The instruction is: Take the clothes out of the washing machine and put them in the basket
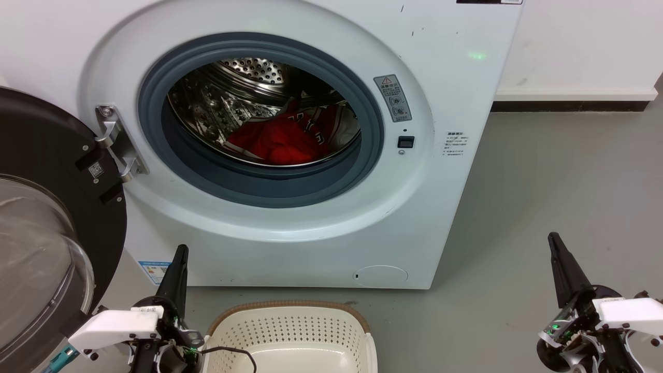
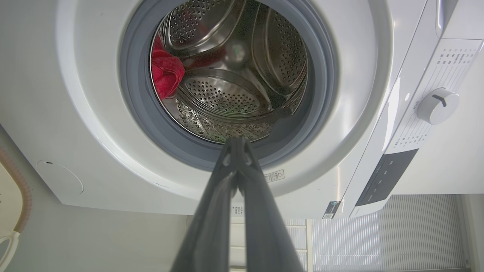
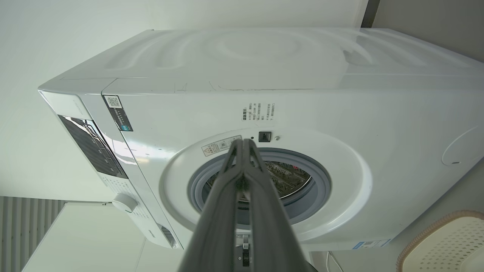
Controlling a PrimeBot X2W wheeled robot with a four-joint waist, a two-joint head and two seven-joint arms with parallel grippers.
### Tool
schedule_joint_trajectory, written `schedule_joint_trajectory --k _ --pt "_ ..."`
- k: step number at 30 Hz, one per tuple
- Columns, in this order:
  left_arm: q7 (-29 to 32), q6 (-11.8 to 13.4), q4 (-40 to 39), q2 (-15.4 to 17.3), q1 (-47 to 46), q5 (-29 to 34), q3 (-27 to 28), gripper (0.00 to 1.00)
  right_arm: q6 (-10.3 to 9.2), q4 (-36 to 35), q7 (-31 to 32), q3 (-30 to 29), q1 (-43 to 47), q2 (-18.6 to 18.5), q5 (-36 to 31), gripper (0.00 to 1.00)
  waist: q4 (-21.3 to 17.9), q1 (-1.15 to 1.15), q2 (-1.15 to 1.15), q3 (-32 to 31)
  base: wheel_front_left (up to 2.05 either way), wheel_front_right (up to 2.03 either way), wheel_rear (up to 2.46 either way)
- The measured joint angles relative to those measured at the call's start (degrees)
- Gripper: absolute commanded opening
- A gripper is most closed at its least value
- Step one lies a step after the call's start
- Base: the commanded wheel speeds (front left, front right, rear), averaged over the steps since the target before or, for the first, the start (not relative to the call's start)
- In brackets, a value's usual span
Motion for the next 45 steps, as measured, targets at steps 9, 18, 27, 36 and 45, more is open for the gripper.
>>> schedule_joint_trajectory --k 9,18,27,36,45 --pt "0.00 0.00 0.00 0.00 0.00 0.00 0.00 0.00 0.00 0.00 0.00 0.00 0.00 0.00 0.00 0.00 0.00 0.00 0.00 0.00 0.00 0.00 0.00" --pt "0.00 0.00 0.00 0.00 0.00 0.00 0.00 0.00 0.00 0.00 0.00 0.00 0.00 0.00 0.00 0.00 0.00 0.00 0.00 0.00 0.00 0.00 0.00" --pt "-1.48 0.09 1.76 -0.21 1.63 0.73 -1.88 1.00 -0.01 0.96 -1.53 0.52 1.96 0.04 -0.78 1.00 -0.06 0.00 0.00 0.05 0.00 0.00 0.00" --pt "-3.89 0.09 0.30 -0.23 0.68 5.47 -3.81 1.00 -0.01 -1.09 -3.98 1.09 2.44 0.05 -6.67 1.00 -0.10 0.00 0.00 0.15 0.00 0.00 0.00" --pt "-6.21 0.09 -2.48 -0.21 -0.34 15.41 -5.22 1.00 -0.01 -3.59 -6.15 2.07 2.52 0.07 -17.86 1.00 -0.13 0.00 0.00 0.25 0.00 0.00 0.00"
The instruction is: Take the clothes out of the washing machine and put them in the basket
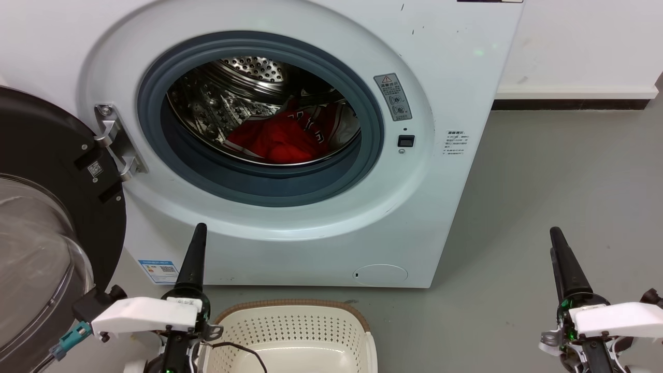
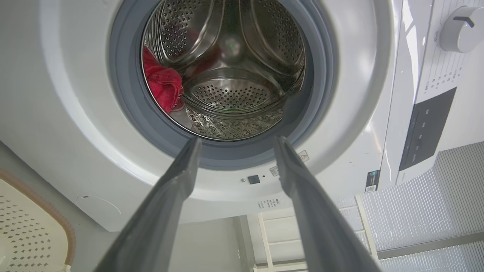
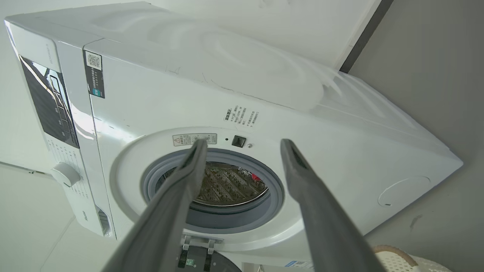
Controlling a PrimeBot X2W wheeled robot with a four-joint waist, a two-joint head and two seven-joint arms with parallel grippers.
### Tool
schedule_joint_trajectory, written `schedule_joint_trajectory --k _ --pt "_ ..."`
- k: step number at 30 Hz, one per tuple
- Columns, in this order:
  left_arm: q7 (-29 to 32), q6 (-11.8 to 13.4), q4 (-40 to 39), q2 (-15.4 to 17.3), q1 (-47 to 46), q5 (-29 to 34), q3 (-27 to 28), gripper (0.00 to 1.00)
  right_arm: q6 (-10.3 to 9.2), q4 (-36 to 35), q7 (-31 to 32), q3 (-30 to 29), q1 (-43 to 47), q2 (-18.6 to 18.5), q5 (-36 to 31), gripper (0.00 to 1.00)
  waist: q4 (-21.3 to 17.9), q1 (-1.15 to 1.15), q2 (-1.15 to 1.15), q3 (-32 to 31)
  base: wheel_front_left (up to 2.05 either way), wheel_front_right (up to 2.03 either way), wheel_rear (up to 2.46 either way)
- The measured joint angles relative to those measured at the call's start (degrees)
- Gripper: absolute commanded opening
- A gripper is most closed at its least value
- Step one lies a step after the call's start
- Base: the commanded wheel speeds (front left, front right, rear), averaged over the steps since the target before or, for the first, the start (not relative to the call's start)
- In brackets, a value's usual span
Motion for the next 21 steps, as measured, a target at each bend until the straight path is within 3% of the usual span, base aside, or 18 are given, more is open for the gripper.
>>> schedule_joint_trajectory --k 21 --pt "-4.28 0.01 -0.55 0.03 -1.54 24.70 -2.81 1.00 0.00 -3.10 -4.36 1.37 1.32 0.00 -27.19 1.00 0.37 0.00 0.00 0.01 0.00 0.00 0.00"
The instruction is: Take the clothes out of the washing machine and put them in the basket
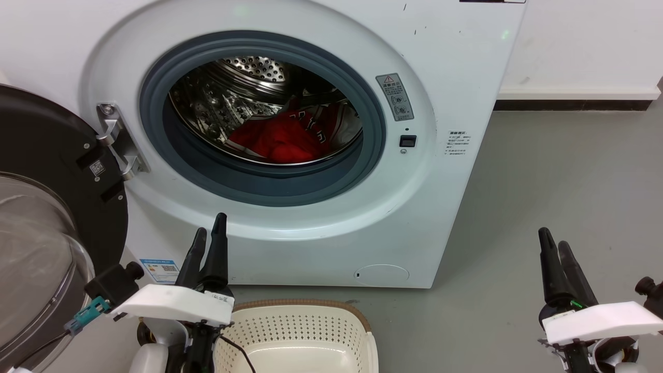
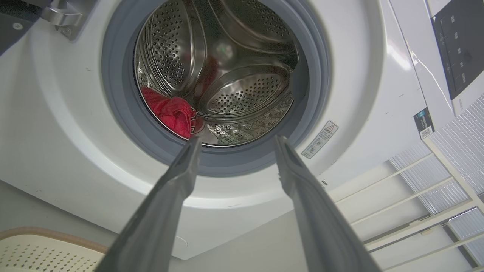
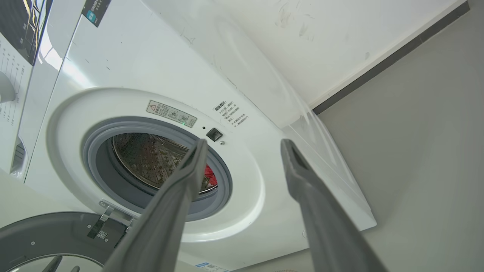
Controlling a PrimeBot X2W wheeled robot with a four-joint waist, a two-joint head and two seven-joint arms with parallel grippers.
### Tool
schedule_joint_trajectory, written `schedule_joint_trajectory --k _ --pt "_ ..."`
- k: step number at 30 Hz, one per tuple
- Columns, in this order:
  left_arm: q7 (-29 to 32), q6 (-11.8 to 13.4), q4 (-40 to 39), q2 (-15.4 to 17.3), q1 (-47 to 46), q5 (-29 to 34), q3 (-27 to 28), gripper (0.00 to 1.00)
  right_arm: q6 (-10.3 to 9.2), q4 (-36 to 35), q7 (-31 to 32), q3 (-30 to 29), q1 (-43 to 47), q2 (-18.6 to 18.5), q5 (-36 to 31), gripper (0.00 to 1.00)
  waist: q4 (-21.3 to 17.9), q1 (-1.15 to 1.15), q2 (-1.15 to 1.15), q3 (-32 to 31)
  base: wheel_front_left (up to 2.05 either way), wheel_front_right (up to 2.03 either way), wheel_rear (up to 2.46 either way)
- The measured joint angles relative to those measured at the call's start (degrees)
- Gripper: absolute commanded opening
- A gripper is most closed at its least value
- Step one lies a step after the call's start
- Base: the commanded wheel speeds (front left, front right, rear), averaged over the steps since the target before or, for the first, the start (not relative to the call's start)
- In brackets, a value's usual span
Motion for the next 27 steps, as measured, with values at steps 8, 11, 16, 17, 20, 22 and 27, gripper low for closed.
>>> schedule_joint_trajectory --k 8,11,16,17,20,22,27 --pt "-1.43 0.51 0.54 0.00 -0.47 7.81 -1.24 1.00 0.00 -0.09 -1.04 0.02 0.24 0.00 -7.79 1.00 0.15 0.00 0.00 -0.10 0.00 0.00 0.00" --pt "-2.02 0.76 0.87 0.01 -0.49 10.60 -1.54 1.00 0.00 -0.10 -1.09 -0.01 0.29 0.00 -10.65 1.00 0.15 0.00 0.00 -0.13 0.00 0.00 0.00" --pt "-2.86 1.00 1.13 0.02 -0.85 14.70 -1.89 1.00 0.00 -0.36 -1.35 -0.01 0.75 0.00 -14.65 1.00 0.17 0.01 0.00 -0.08 0.00 0.00 0.00" --pt "-3.02 1.01 1.18 0.02 -0.94 15.47 -1.97 1.00 0.00 -0.37 -1.38 -0.01 0.88 0.00 -15.28 1.00 0.18 0.00 0.00 -0.06 0.00 0.00 0.00" --pt "-3.43 1.02 1.32 0.02 -1.26 17.83 -2.22 1.00 0.00 -0.46 -1.54 0.01 0.92 0.00 -17.70 1.00 0.19 0.00 0.00 0.00 0.00 0.00 0.00" --pt "-3.86 1.24 1.40 0.02 -1.51 19.23 -2.36 1.00 0.00 -0.52 -1.58 0.04 0.92 0.00 -19.02 1.00 0.19 0.00 0.00 0.03 0.00 0.00 0.00" --pt "-4.52 1.29 1.89 0.03 -1.76 22.64 -2.59 1.00 0.00 -0.65 -1.79 0.03 0.98 0.00 -22.46 1.00 0.17 0.00 0.00 0.09 0.00 0.00 0.00"
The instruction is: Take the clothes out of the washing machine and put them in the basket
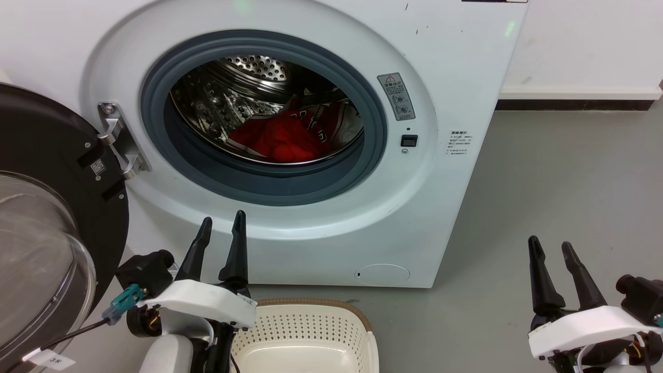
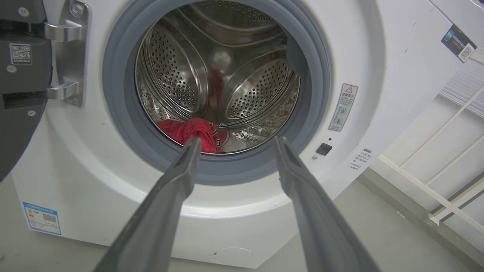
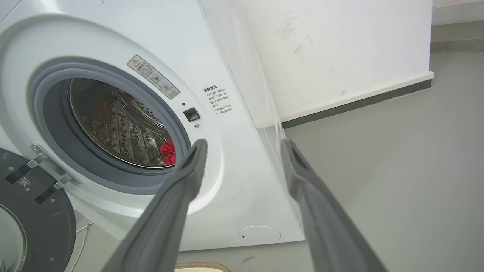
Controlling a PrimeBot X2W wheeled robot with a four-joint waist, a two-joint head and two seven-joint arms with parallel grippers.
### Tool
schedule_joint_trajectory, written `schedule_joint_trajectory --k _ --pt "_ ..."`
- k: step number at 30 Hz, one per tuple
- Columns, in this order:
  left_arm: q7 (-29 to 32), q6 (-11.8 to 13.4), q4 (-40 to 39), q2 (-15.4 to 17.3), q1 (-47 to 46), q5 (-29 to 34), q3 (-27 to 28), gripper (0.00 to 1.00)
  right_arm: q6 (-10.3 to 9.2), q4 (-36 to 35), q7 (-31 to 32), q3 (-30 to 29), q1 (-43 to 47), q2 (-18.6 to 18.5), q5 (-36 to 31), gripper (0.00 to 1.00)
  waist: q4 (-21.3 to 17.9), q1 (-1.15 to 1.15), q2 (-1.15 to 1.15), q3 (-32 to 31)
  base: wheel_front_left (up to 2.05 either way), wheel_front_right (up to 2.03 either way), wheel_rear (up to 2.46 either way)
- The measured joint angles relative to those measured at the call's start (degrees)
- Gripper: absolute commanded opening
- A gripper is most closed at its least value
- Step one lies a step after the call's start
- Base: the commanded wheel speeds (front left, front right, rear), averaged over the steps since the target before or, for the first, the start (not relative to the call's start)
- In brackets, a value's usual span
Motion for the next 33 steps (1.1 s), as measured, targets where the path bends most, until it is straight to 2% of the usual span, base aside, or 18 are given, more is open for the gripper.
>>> schedule_joint_trajectory --k 33 --pt "-4.37 1.08 3.90 0.08 -2.03 18.06 -1.92 1.00 0.01 -0.49 -1.76 0.02 0.41 0.00 -18.00 1.00 0.33 0.00 0.00 0.30 0.00 0.00 0.00"
